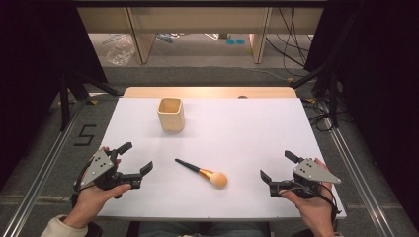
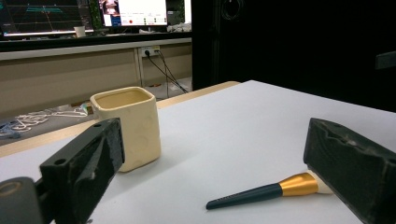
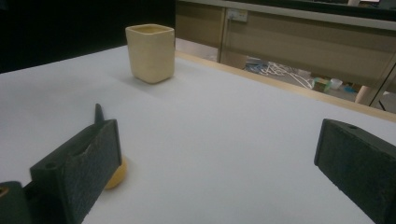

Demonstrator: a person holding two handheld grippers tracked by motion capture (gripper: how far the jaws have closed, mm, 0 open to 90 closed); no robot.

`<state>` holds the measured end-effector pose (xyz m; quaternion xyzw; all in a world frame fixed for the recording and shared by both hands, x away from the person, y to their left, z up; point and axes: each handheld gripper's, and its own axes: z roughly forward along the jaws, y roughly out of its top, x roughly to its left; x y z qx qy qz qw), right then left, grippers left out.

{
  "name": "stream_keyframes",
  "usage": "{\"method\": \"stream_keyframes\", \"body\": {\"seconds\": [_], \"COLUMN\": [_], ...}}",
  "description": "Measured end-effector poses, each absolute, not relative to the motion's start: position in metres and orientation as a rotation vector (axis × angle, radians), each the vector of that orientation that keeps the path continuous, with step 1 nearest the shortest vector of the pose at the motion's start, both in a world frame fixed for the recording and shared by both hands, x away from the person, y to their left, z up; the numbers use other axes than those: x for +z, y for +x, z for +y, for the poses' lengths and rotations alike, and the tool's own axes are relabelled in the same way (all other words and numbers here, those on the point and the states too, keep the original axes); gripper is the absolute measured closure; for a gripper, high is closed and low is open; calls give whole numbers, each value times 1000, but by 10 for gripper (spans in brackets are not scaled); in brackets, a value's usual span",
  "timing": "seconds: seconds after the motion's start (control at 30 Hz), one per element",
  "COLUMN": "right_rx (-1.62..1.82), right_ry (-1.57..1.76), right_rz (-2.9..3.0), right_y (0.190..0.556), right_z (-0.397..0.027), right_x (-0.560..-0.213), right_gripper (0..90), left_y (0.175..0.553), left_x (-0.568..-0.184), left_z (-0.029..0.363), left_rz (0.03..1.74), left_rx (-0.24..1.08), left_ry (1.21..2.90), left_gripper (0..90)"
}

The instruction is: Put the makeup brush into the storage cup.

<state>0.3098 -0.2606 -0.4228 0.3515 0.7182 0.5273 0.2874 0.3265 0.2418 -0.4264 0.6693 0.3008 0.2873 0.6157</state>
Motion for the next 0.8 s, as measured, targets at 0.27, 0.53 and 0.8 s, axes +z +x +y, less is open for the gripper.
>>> {"method": "stream_keyframes", "body": {"seconds": [0.27, 0.53, 0.8], "right_rx": [1403, 1399, 1395], "right_ry": [939, 949, 951], "right_rz": [1921, 1937, 1936], "right_y": [310, 311, 311], "right_z": [-261, -262, -262], "right_x": [-423, -423, -423], "right_gripper": [16, 17, 19], "left_y": [328, 340, 358], "left_x": [-423, -417, -415], "left_z": [238, 221, 196], "left_rz": [660, 592, 492], "left_rx": [646, 539, 443], "left_ry": [1556, 1618, 1729], "left_gripper": [52, 48, 57]}}
